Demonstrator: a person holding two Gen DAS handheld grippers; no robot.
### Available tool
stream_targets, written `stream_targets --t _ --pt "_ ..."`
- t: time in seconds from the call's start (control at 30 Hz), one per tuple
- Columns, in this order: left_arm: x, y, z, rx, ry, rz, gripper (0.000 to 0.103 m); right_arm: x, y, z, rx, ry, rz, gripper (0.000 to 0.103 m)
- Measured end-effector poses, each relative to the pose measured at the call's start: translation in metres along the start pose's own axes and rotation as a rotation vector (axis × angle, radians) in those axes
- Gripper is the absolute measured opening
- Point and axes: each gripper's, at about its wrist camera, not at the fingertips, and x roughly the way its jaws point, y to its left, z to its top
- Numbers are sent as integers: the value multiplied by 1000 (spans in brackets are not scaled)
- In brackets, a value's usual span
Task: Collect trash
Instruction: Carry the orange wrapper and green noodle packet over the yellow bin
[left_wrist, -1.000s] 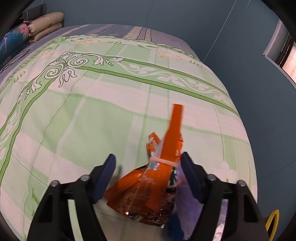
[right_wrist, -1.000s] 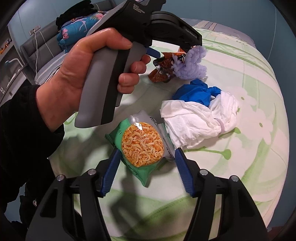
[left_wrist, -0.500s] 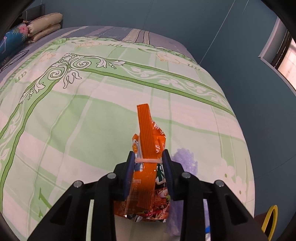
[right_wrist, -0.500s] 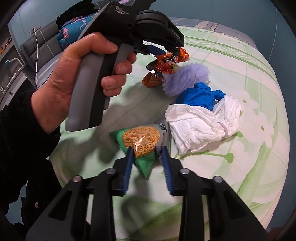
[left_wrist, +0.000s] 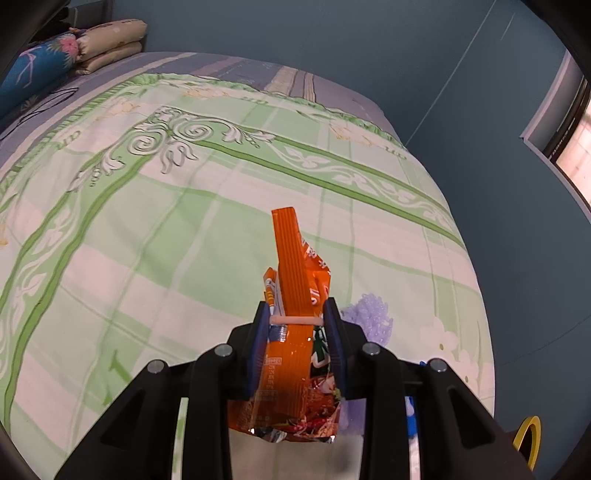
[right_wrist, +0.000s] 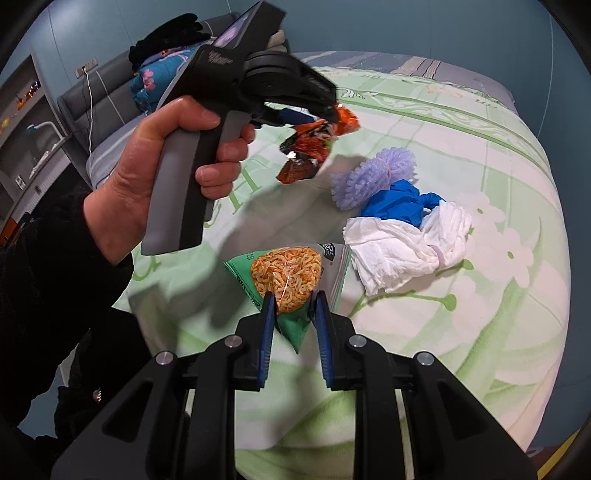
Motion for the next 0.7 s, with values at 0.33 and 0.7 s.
stream_targets --t 0.33,0.7 --pt "-42 11 -10 -17 -50 19 28 -33 -4 -8 15 -28 -15 20" --pt "-82 3 -31 18 -86 29 28 -69 -23 -23 56 -79 -66 20"
